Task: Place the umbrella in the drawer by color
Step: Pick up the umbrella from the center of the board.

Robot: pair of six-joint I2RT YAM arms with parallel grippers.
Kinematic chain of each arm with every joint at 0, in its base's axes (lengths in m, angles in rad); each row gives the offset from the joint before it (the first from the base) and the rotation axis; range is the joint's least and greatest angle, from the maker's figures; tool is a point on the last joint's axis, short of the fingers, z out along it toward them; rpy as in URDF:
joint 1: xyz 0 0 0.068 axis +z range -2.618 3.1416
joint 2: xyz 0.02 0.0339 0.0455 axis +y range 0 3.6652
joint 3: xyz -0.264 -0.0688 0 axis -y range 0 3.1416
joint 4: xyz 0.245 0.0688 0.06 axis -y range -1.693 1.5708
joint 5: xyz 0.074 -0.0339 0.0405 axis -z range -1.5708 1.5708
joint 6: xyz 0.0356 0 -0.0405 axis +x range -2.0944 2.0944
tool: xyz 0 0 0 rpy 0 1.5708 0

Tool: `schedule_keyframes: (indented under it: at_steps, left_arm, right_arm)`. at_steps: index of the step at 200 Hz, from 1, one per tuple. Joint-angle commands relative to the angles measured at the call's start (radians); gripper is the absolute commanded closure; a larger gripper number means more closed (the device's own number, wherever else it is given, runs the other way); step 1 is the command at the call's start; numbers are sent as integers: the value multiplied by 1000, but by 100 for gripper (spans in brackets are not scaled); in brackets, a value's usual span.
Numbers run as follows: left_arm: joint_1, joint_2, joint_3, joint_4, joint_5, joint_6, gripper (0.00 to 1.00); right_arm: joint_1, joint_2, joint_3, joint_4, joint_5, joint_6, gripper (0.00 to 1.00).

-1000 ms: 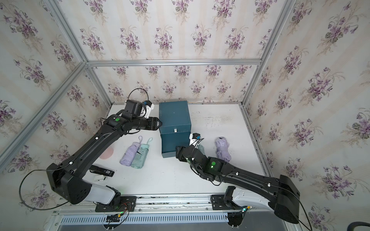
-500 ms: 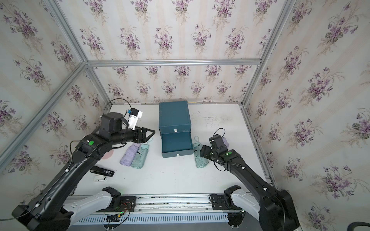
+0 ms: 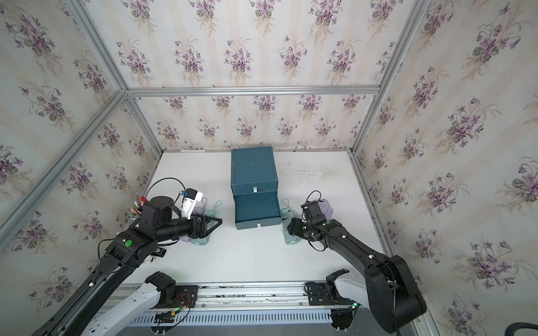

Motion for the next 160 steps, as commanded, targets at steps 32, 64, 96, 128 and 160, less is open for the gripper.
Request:
schedule_keyframes:
  at_steps: [32, 64, 96, 128, 160]
  left_arm:
    - [-1, 21, 23, 35, -50, -22, 24]
    - [0, 23, 52, -15, -159, -25, 22]
    - [0, 10, 64, -51, -247, -30, 18]
    - [0, 22, 96, -53, -286, -28, 11]
    - [0, 76, 158, -48, -272, -14, 6]
  right_arm:
    - [-1, -96, -4, -34, 68, 30, 78]
    - [1, -204, 46, -124, 131, 33, 100]
    - [1, -341, 143, -208, 140, 32, 100]
    - [3, -428, 272, -227, 29, 18, 100]
    - [34, -441, 340, -187, -142, 15, 100]
